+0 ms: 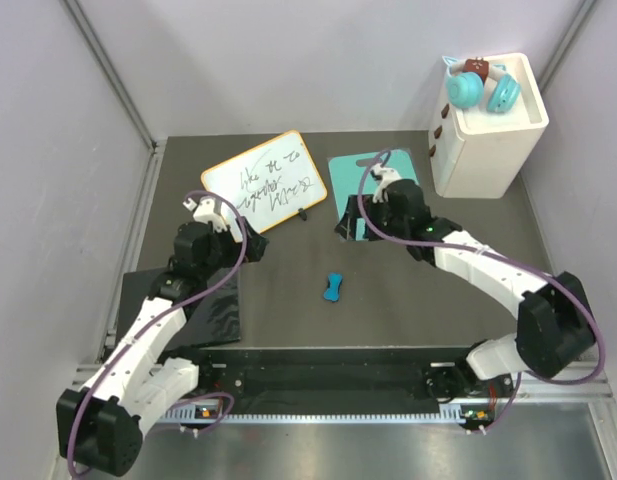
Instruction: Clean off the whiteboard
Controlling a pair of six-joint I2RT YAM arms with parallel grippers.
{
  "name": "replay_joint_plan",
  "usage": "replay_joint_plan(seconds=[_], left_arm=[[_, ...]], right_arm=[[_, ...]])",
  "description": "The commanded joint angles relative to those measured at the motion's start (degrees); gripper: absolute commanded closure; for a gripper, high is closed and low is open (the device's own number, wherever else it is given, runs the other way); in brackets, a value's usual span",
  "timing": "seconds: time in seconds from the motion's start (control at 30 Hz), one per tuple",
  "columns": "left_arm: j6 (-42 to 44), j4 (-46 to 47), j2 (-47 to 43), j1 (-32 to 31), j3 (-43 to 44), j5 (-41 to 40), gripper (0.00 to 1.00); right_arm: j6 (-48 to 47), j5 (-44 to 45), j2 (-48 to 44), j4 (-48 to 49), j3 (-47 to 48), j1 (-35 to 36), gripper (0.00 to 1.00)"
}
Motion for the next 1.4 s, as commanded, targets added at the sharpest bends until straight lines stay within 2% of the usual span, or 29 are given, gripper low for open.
replay_joint_plan(seconds=[0.0, 0.03, 0.07, 0.1, 0.17, 0.27, 0.3, 0.33, 0.37, 0.4, 0.53, 0.87, 1.37], left_arm=[[0.48, 2.23, 3.42, 0.11, 1.66, 1.74, 0.01], [0.40, 0.74, 3.96, 0.19, 1.93, 0.87, 0.01], [0.14, 0.21, 4.31, 0.19, 1.93, -0.62, 0.01], [-0.48, 0.20, 4.49, 0.19, 1.67, -1.07, 0.01], [-1.10, 0.03, 4.05, 0.19, 1.05, -1.86, 0.01], [-1.89, -0.50, 3.09, 0.19, 0.17, -3.27, 0.01], [-1.89, -0.76, 2.65, 0.19, 0.00, -3.62, 0.01], [-2.15, -1.20, 2.56, 0.19, 0.00, -4.23, 0.01], [-2.59, -2.16, 2.38, 0.19, 0.00, -4.93, 0.01], [-3.11, -2.43, 2.29, 0.19, 0.17, -5.11, 0.01], [-3.82, -3.40, 2.64, 0.19, 0.78, -5.82, 0.01], [-3.03, -3.23, 4.31, 0.19, 0.17, -5.03, 0.01], [-2.59, -2.43, 5.98, 0.19, -0.97, -3.80, 0.01]], right_arm=[[0.90, 8.69, 3.35, -9.46, 3.07, 6.49, 0.05], [2.65, 9.31, 3.53, -9.46, 2.46, 8.85, 0.07], [3.54, 10.80, 3.62, -9.38, 1.76, 9.83, 0.17], [4.85, 11.86, 3.62, -9.55, 0.27, 10.80, 0.20], [8.46, 14.05, 3.79, -9.12, -1.14, 14.30, 0.26], [11.80, 19.66, 6.07, -10.68, -1.59, 19.31, 0.26], [12.51, 20.39, 8.25, -11.39, -0.46, 20.03, 0.30], [13.73, 20.74, 9.49, -12.01, 0.16, 20.56, 0.35], [14.18, 20.57, 10.55, -12.36, 0.78, 21.09, 0.50], [14.79, 20.66, 11.95, -12.97, 1.83, 21.36, 0.59], [16.73, 22.68, 17.14, -14.47, 3.94, 22.59, 0.59], [18.49, 24.53, 20.05, -14.48, 4.82, 22.68, 0.57], [19.46, 26.37, 18.47, -18.60, 8.43, 23.73, 0.52]])
